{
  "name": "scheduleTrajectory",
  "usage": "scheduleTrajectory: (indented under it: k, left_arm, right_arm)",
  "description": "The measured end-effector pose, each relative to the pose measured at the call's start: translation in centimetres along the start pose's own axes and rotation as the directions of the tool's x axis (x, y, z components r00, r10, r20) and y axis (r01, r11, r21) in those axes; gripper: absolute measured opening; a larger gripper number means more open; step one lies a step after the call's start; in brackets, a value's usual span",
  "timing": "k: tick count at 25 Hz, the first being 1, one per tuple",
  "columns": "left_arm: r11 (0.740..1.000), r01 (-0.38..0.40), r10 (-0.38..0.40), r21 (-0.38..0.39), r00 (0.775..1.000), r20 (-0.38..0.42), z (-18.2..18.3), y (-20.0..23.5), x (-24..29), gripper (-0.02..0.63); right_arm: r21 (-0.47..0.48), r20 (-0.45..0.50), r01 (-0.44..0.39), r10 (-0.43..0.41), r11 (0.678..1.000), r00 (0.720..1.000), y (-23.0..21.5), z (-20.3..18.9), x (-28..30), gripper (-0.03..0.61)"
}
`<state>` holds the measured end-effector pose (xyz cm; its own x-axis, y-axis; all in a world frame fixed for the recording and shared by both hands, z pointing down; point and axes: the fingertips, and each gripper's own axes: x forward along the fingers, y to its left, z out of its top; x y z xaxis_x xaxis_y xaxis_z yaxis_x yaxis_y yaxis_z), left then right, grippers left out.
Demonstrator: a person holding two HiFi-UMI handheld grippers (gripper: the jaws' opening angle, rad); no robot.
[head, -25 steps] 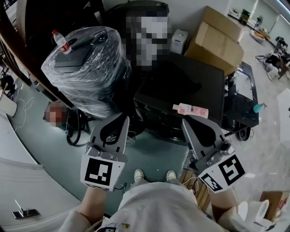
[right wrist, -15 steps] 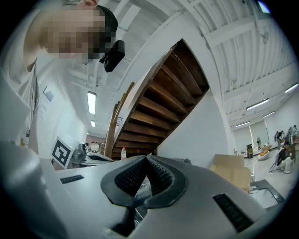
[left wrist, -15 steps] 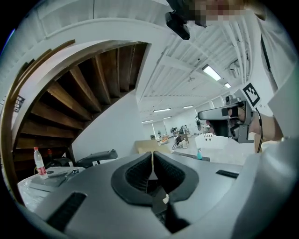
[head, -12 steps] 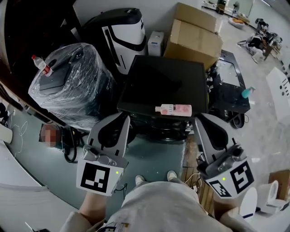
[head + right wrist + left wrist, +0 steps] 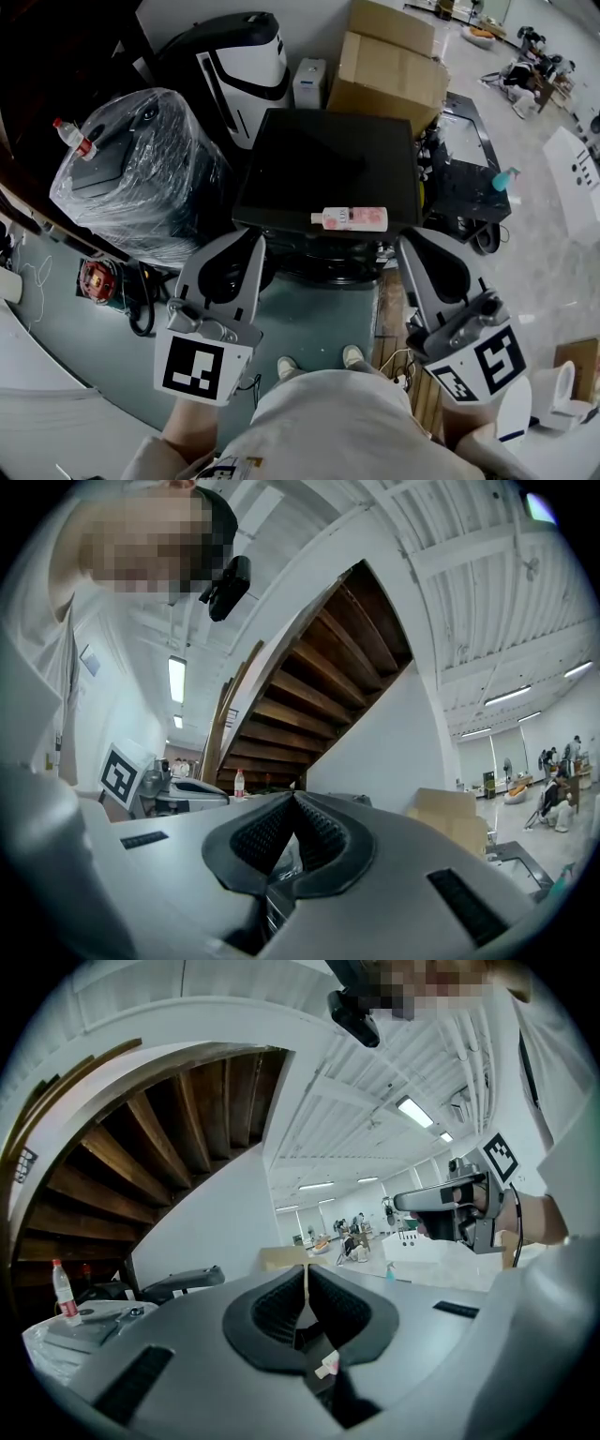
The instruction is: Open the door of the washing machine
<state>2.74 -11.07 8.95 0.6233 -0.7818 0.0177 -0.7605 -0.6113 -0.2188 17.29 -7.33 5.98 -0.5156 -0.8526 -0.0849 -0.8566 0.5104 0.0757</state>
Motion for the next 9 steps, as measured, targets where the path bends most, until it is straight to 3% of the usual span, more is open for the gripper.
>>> scheduleTrajectory:
  k: [9]
  left_arm:
    - [1.0,-0.011,0.011,0.002,1.0,-0.01,-0.6,0.7,-1.1,0.029]
  right_arm:
    - [0.005,-0.017,-0.02,0.02,1.0,1.0,1.5,-0.6,0.6,0.026]
